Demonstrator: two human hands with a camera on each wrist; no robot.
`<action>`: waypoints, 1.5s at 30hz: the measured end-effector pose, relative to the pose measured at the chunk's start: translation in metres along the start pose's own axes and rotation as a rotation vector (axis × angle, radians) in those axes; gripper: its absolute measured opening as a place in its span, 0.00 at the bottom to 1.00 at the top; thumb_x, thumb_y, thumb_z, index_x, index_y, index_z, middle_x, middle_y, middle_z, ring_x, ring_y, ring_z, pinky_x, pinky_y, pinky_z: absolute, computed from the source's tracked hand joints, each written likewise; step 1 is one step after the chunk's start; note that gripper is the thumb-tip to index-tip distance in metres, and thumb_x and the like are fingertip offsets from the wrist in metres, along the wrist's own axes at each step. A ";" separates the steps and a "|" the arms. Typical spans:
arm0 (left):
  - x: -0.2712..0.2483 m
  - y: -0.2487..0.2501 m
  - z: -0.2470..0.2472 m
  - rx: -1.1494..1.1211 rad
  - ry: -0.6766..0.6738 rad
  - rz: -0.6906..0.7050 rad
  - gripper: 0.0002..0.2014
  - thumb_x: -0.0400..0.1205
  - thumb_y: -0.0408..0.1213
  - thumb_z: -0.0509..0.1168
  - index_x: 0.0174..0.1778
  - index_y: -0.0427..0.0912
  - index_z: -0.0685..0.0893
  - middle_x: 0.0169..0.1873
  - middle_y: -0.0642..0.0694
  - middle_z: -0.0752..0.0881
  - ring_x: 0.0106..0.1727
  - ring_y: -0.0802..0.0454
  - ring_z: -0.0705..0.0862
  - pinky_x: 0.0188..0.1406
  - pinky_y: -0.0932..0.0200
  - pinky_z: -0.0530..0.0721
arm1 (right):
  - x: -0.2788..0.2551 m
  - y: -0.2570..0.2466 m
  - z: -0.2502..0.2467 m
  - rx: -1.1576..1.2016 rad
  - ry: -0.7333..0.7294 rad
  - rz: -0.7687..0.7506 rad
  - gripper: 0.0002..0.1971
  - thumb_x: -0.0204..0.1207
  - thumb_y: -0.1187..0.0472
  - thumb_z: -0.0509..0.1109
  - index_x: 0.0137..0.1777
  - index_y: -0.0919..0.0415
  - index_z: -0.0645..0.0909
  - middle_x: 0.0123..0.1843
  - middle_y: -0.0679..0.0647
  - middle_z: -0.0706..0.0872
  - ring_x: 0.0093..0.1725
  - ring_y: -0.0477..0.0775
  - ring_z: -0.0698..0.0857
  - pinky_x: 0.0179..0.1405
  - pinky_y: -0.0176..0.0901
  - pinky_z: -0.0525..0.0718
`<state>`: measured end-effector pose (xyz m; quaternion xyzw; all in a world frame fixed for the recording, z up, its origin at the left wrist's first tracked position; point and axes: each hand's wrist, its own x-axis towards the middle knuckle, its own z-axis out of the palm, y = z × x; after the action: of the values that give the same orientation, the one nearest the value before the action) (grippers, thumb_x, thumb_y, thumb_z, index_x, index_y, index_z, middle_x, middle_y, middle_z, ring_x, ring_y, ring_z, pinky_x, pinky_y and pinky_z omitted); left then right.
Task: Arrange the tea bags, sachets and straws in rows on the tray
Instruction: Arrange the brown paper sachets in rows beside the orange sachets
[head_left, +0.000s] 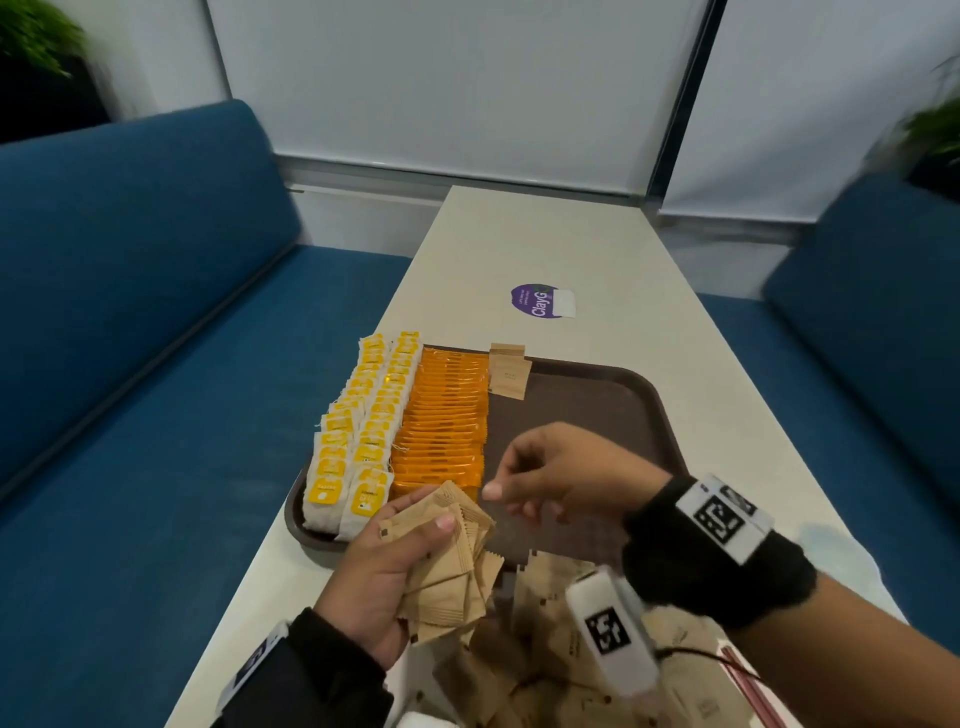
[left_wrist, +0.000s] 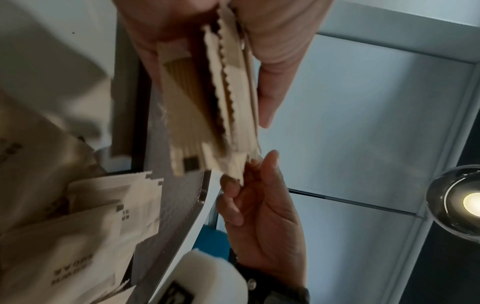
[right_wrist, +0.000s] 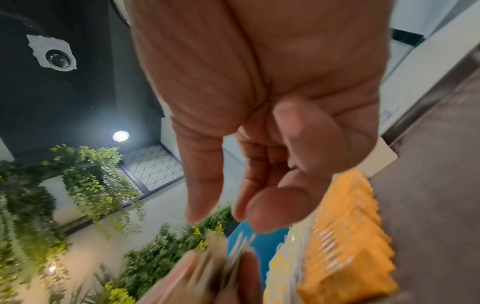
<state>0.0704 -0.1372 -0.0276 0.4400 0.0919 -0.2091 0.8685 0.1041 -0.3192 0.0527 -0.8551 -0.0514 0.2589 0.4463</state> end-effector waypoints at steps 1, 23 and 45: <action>-0.002 -0.001 0.001 -0.002 -0.001 -0.007 0.26 0.63 0.28 0.70 0.59 0.40 0.80 0.44 0.33 0.88 0.41 0.38 0.86 0.35 0.47 0.88 | -0.005 0.002 0.008 0.040 -0.019 0.007 0.11 0.72 0.54 0.76 0.48 0.61 0.83 0.35 0.48 0.86 0.32 0.43 0.82 0.30 0.33 0.77; -0.006 -0.014 0.012 -0.112 0.154 -0.031 0.16 0.80 0.31 0.64 0.62 0.48 0.77 0.56 0.34 0.85 0.49 0.36 0.86 0.36 0.47 0.82 | -0.010 0.014 0.063 0.054 0.246 -0.016 0.18 0.62 0.56 0.84 0.46 0.55 0.80 0.38 0.48 0.80 0.32 0.42 0.77 0.31 0.36 0.79; -0.003 -0.017 0.013 -0.001 0.007 0.052 0.34 0.59 0.21 0.69 0.62 0.48 0.78 0.54 0.37 0.85 0.51 0.39 0.84 0.37 0.46 0.86 | -0.009 0.027 0.038 0.536 0.178 -0.011 0.02 0.77 0.64 0.70 0.48 0.61 0.81 0.43 0.55 0.88 0.34 0.48 0.84 0.25 0.36 0.80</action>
<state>0.0603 -0.1556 -0.0311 0.4423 0.0835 -0.1850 0.8736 0.0735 -0.3100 0.0175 -0.7256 0.0537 0.1851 0.6606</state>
